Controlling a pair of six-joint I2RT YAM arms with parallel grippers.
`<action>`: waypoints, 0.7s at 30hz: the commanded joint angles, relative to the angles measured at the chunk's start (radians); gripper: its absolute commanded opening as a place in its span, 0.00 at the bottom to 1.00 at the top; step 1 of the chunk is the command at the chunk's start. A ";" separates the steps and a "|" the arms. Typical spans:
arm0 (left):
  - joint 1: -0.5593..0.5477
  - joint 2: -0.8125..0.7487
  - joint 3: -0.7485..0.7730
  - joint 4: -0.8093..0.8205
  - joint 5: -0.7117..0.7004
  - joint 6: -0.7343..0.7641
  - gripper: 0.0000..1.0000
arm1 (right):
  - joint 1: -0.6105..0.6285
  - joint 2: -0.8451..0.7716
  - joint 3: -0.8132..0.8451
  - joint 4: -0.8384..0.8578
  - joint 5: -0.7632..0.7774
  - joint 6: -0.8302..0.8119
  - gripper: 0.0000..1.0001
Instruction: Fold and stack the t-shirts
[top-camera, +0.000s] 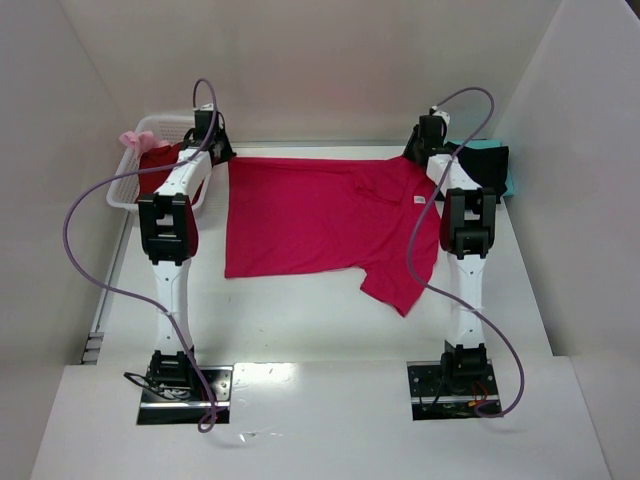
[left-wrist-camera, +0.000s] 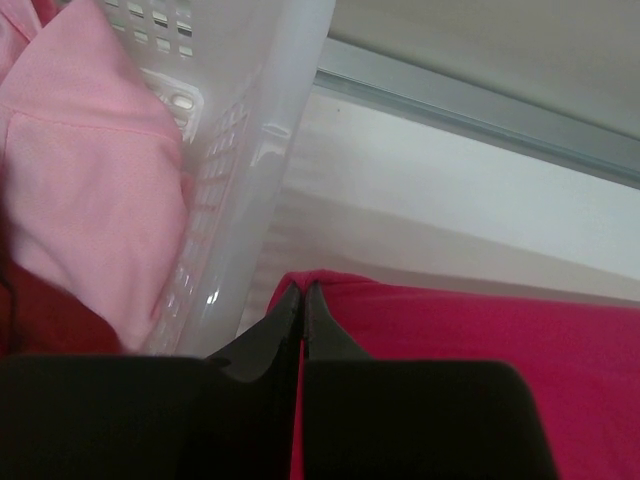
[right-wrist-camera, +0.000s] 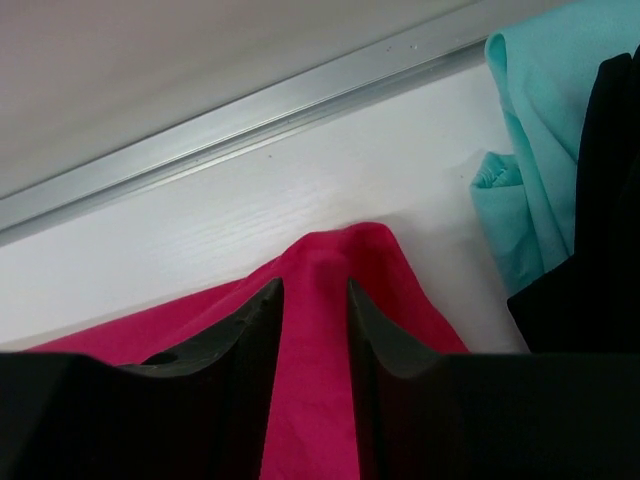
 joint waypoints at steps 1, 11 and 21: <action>0.004 0.025 0.039 0.019 -0.014 0.029 0.00 | -0.017 -0.032 0.012 -0.007 -0.033 -0.029 0.38; 0.004 0.025 0.048 0.010 0.005 0.038 0.00 | -0.017 -0.042 -0.080 -0.016 -0.084 -0.051 0.46; -0.005 0.025 0.039 0.001 0.005 0.047 0.00 | -0.017 -0.042 -0.101 -0.016 -0.071 -0.041 0.46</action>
